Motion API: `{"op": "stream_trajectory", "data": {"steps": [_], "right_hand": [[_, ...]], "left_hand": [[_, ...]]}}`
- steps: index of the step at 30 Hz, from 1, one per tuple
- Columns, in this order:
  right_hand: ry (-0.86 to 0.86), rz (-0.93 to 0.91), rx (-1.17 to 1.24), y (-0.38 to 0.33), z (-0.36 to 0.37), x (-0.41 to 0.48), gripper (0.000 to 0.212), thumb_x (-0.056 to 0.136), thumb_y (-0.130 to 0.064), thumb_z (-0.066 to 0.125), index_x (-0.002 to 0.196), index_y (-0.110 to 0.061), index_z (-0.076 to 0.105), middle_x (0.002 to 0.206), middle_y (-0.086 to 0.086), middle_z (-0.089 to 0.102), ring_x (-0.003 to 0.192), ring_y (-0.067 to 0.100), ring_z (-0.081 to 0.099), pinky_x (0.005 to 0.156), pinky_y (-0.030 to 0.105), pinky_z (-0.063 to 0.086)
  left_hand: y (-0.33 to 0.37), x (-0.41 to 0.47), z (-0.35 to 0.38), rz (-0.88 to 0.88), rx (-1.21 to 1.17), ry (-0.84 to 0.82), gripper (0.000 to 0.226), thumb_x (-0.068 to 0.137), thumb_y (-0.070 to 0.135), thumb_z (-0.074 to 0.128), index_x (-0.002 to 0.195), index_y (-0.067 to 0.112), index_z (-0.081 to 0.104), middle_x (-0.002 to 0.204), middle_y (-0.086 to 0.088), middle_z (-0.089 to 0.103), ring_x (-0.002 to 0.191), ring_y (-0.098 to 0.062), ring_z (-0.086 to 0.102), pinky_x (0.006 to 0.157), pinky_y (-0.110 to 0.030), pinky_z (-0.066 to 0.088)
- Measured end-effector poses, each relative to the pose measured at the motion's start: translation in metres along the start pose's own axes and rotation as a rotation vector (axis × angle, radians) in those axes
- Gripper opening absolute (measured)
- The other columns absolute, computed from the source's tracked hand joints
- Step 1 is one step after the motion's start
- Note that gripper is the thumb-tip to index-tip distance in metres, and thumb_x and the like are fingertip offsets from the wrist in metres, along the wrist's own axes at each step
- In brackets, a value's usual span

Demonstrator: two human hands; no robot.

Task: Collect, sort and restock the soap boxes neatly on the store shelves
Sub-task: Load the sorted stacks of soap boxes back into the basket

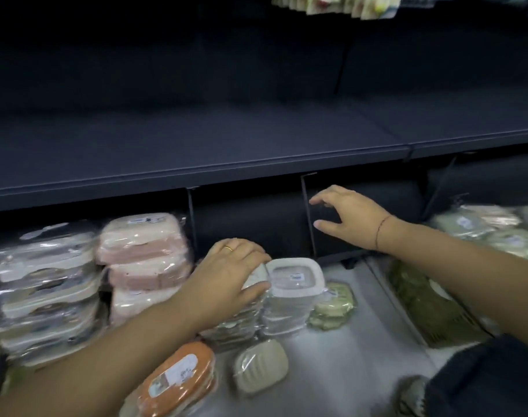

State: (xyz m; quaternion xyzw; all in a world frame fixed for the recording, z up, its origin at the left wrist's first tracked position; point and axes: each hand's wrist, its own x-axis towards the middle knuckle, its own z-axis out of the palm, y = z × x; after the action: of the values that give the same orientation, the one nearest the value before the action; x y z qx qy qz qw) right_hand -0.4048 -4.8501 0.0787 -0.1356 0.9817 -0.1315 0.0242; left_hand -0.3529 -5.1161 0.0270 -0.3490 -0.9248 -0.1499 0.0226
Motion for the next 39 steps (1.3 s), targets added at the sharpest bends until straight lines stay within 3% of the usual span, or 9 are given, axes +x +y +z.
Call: {"op": "stream_trajectory", "data": {"steps": [7,11,15,22,26,30,34,37,39], "right_hand": [[0.022,0.274,0.081,0.154,-0.048,-0.054,0.047,0.088,-0.032,0.068,0.131,-0.018,0.054,0.127,0.003,0.052,0.116,0.016,0.054,0.095,0.023,0.038],[0.150,0.456,0.200,0.251,-0.060,-0.090,0.043,0.086,-0.028,0.072,0.125,-0.014,0.059,0.122,0.006,0.057,0.113,0.020,0.058,0.090,0.024,0.040],[0.222,0.641,0.274,0.335,-0.058,-0.127,0.048,0.085,-0.032,0.071,0.126,-0.011,0.058,0.121,0.008,0.059,0.114,0.024,0.056,0.094,0.031,0.043],[0.208,0.900,0.343,0.422,-0.013,-0.160,0.076,0.078,-0.053,0.072,0.139,-0.020,0.043,0.140,0.013,0.044,0.123,0.033,0.050,0.104,0.048,0.042],[0.167,1.022,0.392,0.446,0.001,-0.159,0.089,0.075,-0.060,0.070,0.143,-0.018,0.032,0.136,0.019,0.043,0.120,0.038,0.048,0.100,0.052,0.043],[0.151,1.031,0.526,0.458,0.008,-0.157,0.105,0.070,-0.055,0.078,0.149,-0.020,0.017,0.138,0.018,0.046,0.121,0.038,0.049,0.102,0.051,0.042],[0.165,1.029,0.616,0.462,-0.001,-0.150,0.113,0.066,-0.041,0.085,0.150,-0.020,0.013,0.145,0.019,0.040,0.127,0.039,0.045,0.102,0.050,0.041],[0.251,1.041,0.700,0.457,-0.008,-0.144,0.102,0.068,-0.036,0.085,0.146,-0.010,0.026,0.140,0.017,0.045,0.117,0.032,0.049,0.093,0.045,0.046],[0.281,1.050,0.758,0.451,-0.010,-0.141,0.093,0.070,-0.032,0.084,0.142,-0.004,0.033,0.136,0.018,0.049,0.118,0.033,0.050,0.092,0.044,0.046]], "left_hand": [[0.089,0.122,0.053,0.084,-0.133,0.008,0.078,0.081,0.069,0.017,0.137,0.027,0.051,0.135,0.015,0.049,0.131,-0.008,0.037,0.108,-0.016,0.008],[0.146,0.189,0.091,0.080,-0.189,-0.032,0.054,0.098,0.056,0.039,0.142,0.027,0.043,0.139,0.014,0.043,0.134,-0.008,0.032,0.110,-0.021,0.012],[0.197,0.252,0.130,0.016,-0.266,-0.091,0.054,0.098,0.051,0.042,0.145,0.024,0.039,0.143,0.009,0.041,0.132,-0.013,0.033,0.109,-0.028,0.022],[0.252,0.352,0.184,-0.272,-0.493,-0.181,0.079,0.094,0.057,0.049,0.154,0.018,0.018,0.158,-0.001,0.017,0.143,-0.023,0.019,0.116,-0.037,0.020],[0.268,0.391,0.202,-0.526,-0.643,-0.228,0.104,0.084,0.062,0.061,0.157,0.015,0.004,0.162,-0.007,0.010,0.148,-0.029,0.013,0.116,-0.042,0.020],[0.266,0.404,0.213,-0.668,-0.683,-0.178,0.117,0.068,0.055,0.082,0.155,0.016,0.013,0.157,-0.006,0.025,0.145,-0.028,0.019,0.114,-0.043,0.026],[0.261,0.409,0.212,-0.578,-0.378,-0.255,0.110,0.057,0.064,0.084,0.144,0.021,0.034,0.141,-0.003,0.036,0.134,-0.026,0.030,0.107,-0.040,0.031],[0.260,0.406,0.205,-0.562,-0.429,-0.270,0.100,0.057,0.057,0.087,0.139,0.020,0.042,0.134,-0.003,0.039,0.127,-0.024,0.040,0.099,-0.033,0.038],[0.256,0.400,0.199,-0.547,-0.578,-0.239,0.087,0.060,0.046,0.090,0.130,0.019,0.049,0.127,0.000,0.049,0.112,-0.018,0.052,0.083,-0.027,0.044]]}}
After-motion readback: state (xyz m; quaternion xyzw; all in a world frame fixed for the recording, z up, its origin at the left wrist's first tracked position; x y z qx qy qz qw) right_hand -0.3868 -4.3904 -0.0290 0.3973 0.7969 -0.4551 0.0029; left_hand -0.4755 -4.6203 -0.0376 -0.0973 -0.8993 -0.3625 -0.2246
